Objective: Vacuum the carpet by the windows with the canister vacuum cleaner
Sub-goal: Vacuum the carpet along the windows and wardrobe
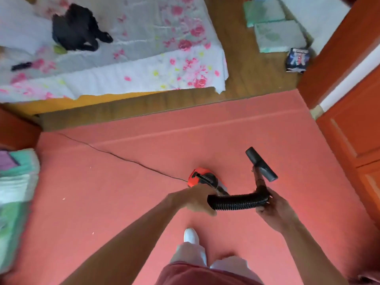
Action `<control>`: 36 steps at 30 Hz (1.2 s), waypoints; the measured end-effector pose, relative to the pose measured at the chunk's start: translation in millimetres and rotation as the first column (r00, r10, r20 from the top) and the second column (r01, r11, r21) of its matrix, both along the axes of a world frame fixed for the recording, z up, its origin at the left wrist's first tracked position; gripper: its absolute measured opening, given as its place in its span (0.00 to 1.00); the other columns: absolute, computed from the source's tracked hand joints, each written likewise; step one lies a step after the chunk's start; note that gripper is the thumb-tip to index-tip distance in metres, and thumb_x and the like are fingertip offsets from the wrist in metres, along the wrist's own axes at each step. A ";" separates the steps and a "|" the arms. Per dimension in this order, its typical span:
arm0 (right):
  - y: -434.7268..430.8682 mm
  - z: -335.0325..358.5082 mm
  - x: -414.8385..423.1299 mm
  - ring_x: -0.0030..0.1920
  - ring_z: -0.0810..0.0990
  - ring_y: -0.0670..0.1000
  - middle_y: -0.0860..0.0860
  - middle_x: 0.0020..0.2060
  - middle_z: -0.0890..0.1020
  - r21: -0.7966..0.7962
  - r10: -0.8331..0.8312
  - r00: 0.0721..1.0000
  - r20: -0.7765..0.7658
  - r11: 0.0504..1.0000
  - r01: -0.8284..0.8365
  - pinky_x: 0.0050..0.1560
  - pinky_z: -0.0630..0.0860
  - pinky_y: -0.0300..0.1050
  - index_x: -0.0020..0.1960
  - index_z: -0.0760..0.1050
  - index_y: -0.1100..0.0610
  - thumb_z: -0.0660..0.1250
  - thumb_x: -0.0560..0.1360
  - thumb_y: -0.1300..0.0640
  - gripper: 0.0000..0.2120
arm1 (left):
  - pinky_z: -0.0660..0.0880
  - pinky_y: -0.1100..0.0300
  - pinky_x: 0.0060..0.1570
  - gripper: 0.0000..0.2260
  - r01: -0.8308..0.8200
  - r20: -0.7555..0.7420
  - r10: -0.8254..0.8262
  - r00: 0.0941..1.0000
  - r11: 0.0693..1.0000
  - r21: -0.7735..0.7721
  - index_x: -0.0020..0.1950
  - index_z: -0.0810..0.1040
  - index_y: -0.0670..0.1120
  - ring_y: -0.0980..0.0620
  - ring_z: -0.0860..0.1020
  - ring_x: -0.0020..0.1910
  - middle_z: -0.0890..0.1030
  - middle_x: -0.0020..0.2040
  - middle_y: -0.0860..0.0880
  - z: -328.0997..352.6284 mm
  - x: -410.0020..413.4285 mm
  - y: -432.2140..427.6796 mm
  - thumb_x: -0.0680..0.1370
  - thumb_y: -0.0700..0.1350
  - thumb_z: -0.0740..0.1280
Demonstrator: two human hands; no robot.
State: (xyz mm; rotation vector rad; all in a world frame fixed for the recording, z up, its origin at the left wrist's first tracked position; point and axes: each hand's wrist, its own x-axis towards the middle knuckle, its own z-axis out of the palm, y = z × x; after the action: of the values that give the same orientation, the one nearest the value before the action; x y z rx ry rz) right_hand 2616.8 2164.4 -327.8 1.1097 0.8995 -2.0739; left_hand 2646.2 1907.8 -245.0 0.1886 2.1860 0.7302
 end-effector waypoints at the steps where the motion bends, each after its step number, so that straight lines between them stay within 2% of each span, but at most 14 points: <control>1: -19.3 3.3 -9.0 0.34 0.70 0.48 0.53 0.40 0.76 -0.007 0.046 0.999 -0.007 0.999 -0.046 0.22 0.67 0.39 0.53 0.73 0.60 0.62 0.79 0.55 0.09 | 0.64 0.68 0.26 0.10 -0.042 -0.017 0.042 0.999 0.999 -0.003 0.40 0.72 0.49 0.60 0.69 0.28 0.70 0.31 0.55 2.9 3.5 -17.6 0.72 0.41 0.73; 3: -56.5 10.4 -23.2 0.35 0.70 0.48 0.53 0.39 0.76 -0.025 0.121 0.992 -0.022 0.992 -0.122 0.22 0.67 0.40 0.55 0.73 0.60 0.63 0.78 0.55 0.10 | 0.63 0.70 0.25 0.09 -0.135 -0.046 0.135 0.990 0.991 -0.001 0.41 0.72 0.50 0.60 0.69 0.28 0.71 0.31 0.56 10.6 8.4 -48.8 0.71 0.41 0.72; 6: -104.3 19.8 -36.0 0.33 0.72 0.48 0.52 0.37 0.77 -0.053 0.190 0.980 -0.053 0.980 -0.193 0.22 0.66 0.39 0.54 0.73 0.59 0.65 0.73 0.54 0.13 | 0.64 0.67 0.26 0.10 -0.213 -0.087 0.212 0.973 0.977 -0.002 0.41 0.72 0.51 0.53 0.72 0.32 0.71 0.31 0.55 19.5 11.1 -86.0 0.71 0.41 0.72; 8: -127.4 26.8 -42.3 0.29 0.72 0.48 0.52 0.34 0.78 -0.059 0.214 0.976 -0.037 0.975 -0.216 0.21 0.66 0.38 0.51 0.74 0.60 0.61 0.78 0.54 0.09 | 0.65 0.66 0.28 0.08 -0.240 -0.106 0.238 0.965 0.971 0.002 0.43 0.75 0.50 0.50 0.74 0.36 0.73 0.33 0.53 22.5 9.2 -103.9 0.71 0.41 0.72; 10: -141.9 34.2 -47.8 0.28 0.72 0.48 0.53 0.32 0.79 -0.079 0.217 0.976 -0.004 0.973 -0.216 0.21 0.65 0.37 0.50 0.74 0.61 0.58 0.81 0.52 0.12 | 0.65 0.66 0.28 0.07 -0.262 -0.118 0.262 0.958 0.965 0.014 0.46 0.78 0.47 0.50 0.74 0.37 0.75 0.36 0.51 22.8 6.3 -113.4 0.71 0.42 0.72; 14: -148.3 37.2 -66.4 0.29 0.70 0.49 0.55 0.30 0.77 -0.100 0.221 0.974 0.055 0.971 -0.215 0.21 0.64 0.37 0.48 0.74 0.62 0.57 0.81 0.52 0.14 | 0.65 0.64 0.29 0.08 -0.291 -0.124 0.293 0.948 0.956 0.037 0.49 0.79 0.44 0.50 0.73 0.38 0.72 0.33 0.55 15.3 -8.7 -114.2 0.71 0.43 0.72; 18: -134.3 28.6 -90.8 0.26 0.68 0.49 0.55 0.28 0.74 -0.070 0.185 0.976 0.112 0.982 -0.178 0.21 0.62 0.37 0.46 0.72 0.63 0.58 0.81 0.53 0.14 | 0.66 0.65 0.29 0.08 -0.292 -0.113 0.294 0.949 0.956 0.034 0.50 0.78 0.44 0.51 0.73 0.38 0.75 0.38 0.51 9.8 -40.9 -106.6 0.72 0.43 0.71; 21: -111.9 17.4 -107.7 0.30 0.63 0.48 0.53 0.31 0.69 0.007 0.080 0.984 0.158 0.997 -0.082 0.21 0.62 0.35 0.44 0.71 0.61 0.60 0.80 0.54 0.11 | 0.64 0.72 0.27 0.07 -0.264 -0.094 0.267 0.959 0.964 0.043 0.48 0.78 0.48 0.54 0.71 0.34 0.72 0.33 0.55 13.5 -70.2 -91.5 0.72 0.42 0.71; 24: -92.8 11.5 -124.5 0.31 0.64 0.50 0.55 0.36 0.71 0.086 -0.069 0.980 0.188 0.995 0.054 0.21 0.66 0.36 0.45 0.70 0.61 0.63 0.79 0.54 0.10 | 0.69 0.64 0.33 0.08 -0.205 -0.066 0.206 0.976 0.978 0.022 0.48 0.79 0.44 0.51 0.75 0.37 0.76 0.36 0.52 16.9 -106.9 -76.9 0.71 0.43 0.72; 26: -82.7 12.9 -134.2 0.31 0.66 0.50 0.55 0.36 0.71 0.139 -0.173 0.968 0.182 0.979 0.149 0.23 0.68 0.39 0.47 0.70 0.62 0.65 0.79 0.54 0.11 | 0.69 0.65 0.32 0.06 -0.146 -0.025 0.147 0.989 0.988 0.042 0.45 0.78 0.46 0.53 0.75 0.35 0.78 0.36 0.53 17.6 -131.3 -68.5 0.72 0.45 0.73; 29: -70.8 23.4 -145.1 0.32 0.66 0.49 0.53 0.35 0.69 0.173 -0.362 0.919 0.154 0.926 0.335 0.32 0.66 0.40 0.46 0.70 0.61 0.67 0.78 0.53 0.12 | 0.68 0.70 0.28 0.08 -0.076 0.007 0.076 0.997 0.991 0.109 0.41 0.75 0.50 0.56 0.75 0.32 0.78 0.35 0.53 20.3 -162.8 -58.4 0.71 0.46 0.75; 32: -62.6 29.3 -149.8 0.33 0.67 0.49 0.52 0.36 0.70 0.163 -0.478 0.873 0.095 0.873 0.460 0.34 0.66 0.41 0.46 0.71 0.60 0.69 0.76 0.53 0.11 | 0.72 0.62 0.38 0.08 -0.016 0.026 0.012 1.000 0.990 0.142 0.45 0.78 0.49 0.53 0.76 0.38 0.79 0.40 0.51 14.7 -187.2 -57.1 0.71 0.48 0.75; 36: -69.0 37.6 -134.9 0.34 0.69 0.50 0.53 0.36 0.68 0.150 -0.646 0.763 0.020 0.757 0.636 0.33 0.68 0.41 0.44 0.69 0.60 0.67 0.77 0.54 0.12 | 0.72 0.61 0.40 0.08 0.116 0.109 -0.142 0.984 0.969 0.217 0.41 0.77 0.55 0.56 0.77 0.38 0.78 0.39 0.55 2.1 -211.7 -62.8 0.70 0.52 0.75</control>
State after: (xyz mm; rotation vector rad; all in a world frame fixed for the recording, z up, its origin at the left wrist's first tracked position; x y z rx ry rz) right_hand 2481.9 2095.3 -290.2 1.7481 0.6806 -2.5135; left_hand 2434.5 1845.0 -242.9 0.3809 1.9580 0.8743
